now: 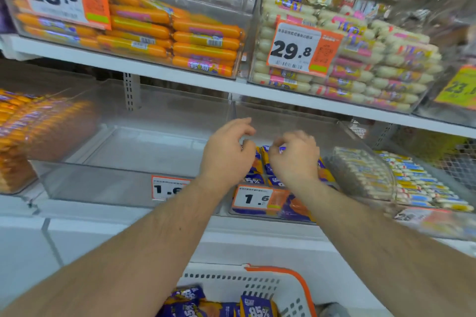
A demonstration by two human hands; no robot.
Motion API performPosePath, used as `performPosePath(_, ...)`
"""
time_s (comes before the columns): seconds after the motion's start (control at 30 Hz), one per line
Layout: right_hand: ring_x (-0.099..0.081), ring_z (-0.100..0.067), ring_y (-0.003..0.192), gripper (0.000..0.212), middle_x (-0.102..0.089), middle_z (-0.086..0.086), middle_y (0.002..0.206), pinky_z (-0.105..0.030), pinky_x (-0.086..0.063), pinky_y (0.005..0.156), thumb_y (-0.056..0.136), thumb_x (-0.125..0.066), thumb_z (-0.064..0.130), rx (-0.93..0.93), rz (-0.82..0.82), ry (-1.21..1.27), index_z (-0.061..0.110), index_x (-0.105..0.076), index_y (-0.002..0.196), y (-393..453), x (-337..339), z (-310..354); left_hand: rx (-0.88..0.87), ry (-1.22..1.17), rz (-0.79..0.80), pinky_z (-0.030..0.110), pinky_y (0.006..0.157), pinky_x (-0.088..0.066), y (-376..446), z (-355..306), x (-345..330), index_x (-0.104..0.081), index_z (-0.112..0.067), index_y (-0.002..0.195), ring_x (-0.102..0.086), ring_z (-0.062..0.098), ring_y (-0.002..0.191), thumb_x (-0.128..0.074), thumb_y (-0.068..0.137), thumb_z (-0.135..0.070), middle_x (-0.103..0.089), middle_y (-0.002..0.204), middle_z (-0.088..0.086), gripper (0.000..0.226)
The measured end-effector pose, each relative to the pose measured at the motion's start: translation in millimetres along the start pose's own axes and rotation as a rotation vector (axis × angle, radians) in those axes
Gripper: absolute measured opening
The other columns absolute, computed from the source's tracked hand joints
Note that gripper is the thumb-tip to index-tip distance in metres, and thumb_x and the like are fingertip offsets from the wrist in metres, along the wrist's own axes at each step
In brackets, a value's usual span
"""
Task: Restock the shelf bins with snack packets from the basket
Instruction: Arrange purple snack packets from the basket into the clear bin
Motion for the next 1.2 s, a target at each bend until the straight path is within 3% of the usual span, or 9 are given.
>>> performPosePath(0.1, -0.053, -0.031, 0.084, 0.014, -0.06, -0.008, 0.089, -0.037, -0.037, 0.074, 0.074, -0.056, 0.023, 0.235, -0.332, 0.216, 0.014, -0.066, 0.072, -62, 25, 27, -0.184, -0.068, -0.08, 0.012, 0.088, -0.038, -50, -17, 21, -0.07, -0.009, 0.092, -0.057, 0.01, 0.098, -0.048, 0.077, -0.013, -0.07, 0.105, 0.001, 0.027)
performPosePath(0.23, -0.056, -0.032, 0.076, 0.02, -0.059, -0.008, 0.078, -0.038, -0.043, 0.068, 0.071, -0.052, 0.026, 0.223, -0.141, 0.356, 0.011, -0.066, 0.07, -154, -7, 32, 0.102, -0.082, 0.058, 0.025, 0.077, -0.048, -140, 22, 35, -0.071, -0.019, 0.089, -0.06, 0.009, 0.082, -0.05, 0.08, -0.016, -0.065, 0.086, -0.013, 0.024)
performPosePath(0.3, -0.059, -0.033, 0.076, 0.025, -0.062, -0.007, 0.077, -0.039, -0.049, 0.068, 0.073, -0.049, 0.029, 0.171, 0.159, 0.277, 0.012, -0.068, 0.072, -203, -36, 26, 0.327, -0.069, 0.115, 0.03, 0.073, -0.051, -187, 53, 39, -0.067, -0.03, 0.08, -0.061, 0.009, 0.075, -0.056, 0.083, -0.003, -0.065, 0.083, -0.017, 0.029)
performPosePath(0.47, -0.064, -0.033, 0.085, 0.022, -0.067, -0.017, 0.092, -0.04, -0.047, 0.066, 0.089, -0.055, 0.023, 0.02, 1.299, -0.114, 0.005, -0.067, 0.094, -308, -94, 4, 0.679, 0.069, 0.313, 0.025, 0.057, -0.046, -274, 87, 53, -0.061, -0.036, 0.075, -0.058, 0.01, 0.063, -0.053, 0.091, -0.005, -0.066, 0.082, -0.011, 0.036)
performPosePath(0.6, -0.058, -0.033, 0.097, 0.032, -0.056, -0.015, 0.113, -0.044, -0.045, 0.075, 0.087, -0.058, 0.028, 0.021, 1.615, -0.396, 0.009, -0.056, 0.113, -366, -103, -10, 0.76, 0.104, 0.39, 0.023, 0.052, -0.043, -299, 92, 58, -0.062, -0.036, 0.078, -0.058, 0.01, 0.066, -0.049, 0.095, -0.01, -0.065, 0.086, -0.012, 0.034)
performPosePath(0.77, -0.056, -0.035, 0.107, 0.031, -0.055, -0.015, 0.119, -0.047, -0.047, 0.089, 0.091, -0.058, 0.026, 0.119, 1.519, -0.423, 0.008, -0.056, 0.116, -381, -91, -8, 0.791, 0.091, 0.421, 0.04, 0.064, -0.051, -302, 89, 62, -0.064, -0.033, 0.08, -0.062, 0.029, 0.074, -0.049, 0.095, -0.008, -0.065, 0.082, -0.009, 0.032)
performPosePath(0.9, -0.059, -0.031, 0.085, 0.009, -0.059, -0.009, 0.087, -0.044, -0.055, 0.077, 0.089, -0.061, 0.013, 0.18, 1.502, -0.419, 0.008, -0.056, 0.083, -372, -90, -6, 0.799, 0.107, 0.466, 0.04, 0.065, -0.052, -304, 91, 60, -0.064, -0.032, 0.081, -0.062, 0.028, 0.072, -0.049, 0.095, -0.009, -0.064, 0.084, -0.011, 0.031)
performPosePath(1.03, -0.045, -0.022, 0.062, 0.03, -0.04, -0.003, 0.063, -0.034, -0.043, 0.057, 0.081, -0.062, 0.007, 0.091, 1.444, -0.462, 0.014, -0.042, 0.061, -344, -89, -13, 0.832, 0.117, 0.491, 0.029, 0.054, -0.045, -309, 98, 60, -0.063, -0.033, 0.084, -0.055, 0.012, 0.061, -0.048, 0.096, -0.011, -0.063, 0.092, -0.008, 0.029)
performPosePath(1.2, -0.054, -0.024, 0.072, 0.016, -0.061, -0.016, 0.084, -0.036, -0.045, 0.064, 0.09, -0.053, 0.004, -0.092, 1.35, -0.222, -0.001, -0.069, 0.091, -282, -76, -20, 0.925, 0.04, 0.365, 0.023, 0.062, -0.048, -310, 103, 54, -0.053, -0.026, 0.126, -0.057, 0.007, 0.079, -0.053, 0.098, -0.016, -0.053, 0.126, 0.0, 0.03)
Point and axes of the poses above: each hand's wrist, its own y-axis towards the middle knuckle, its own x-axis out of the back of the hand, z = x × y, the point moved 2 cm from there along y, towards the middle knuckle
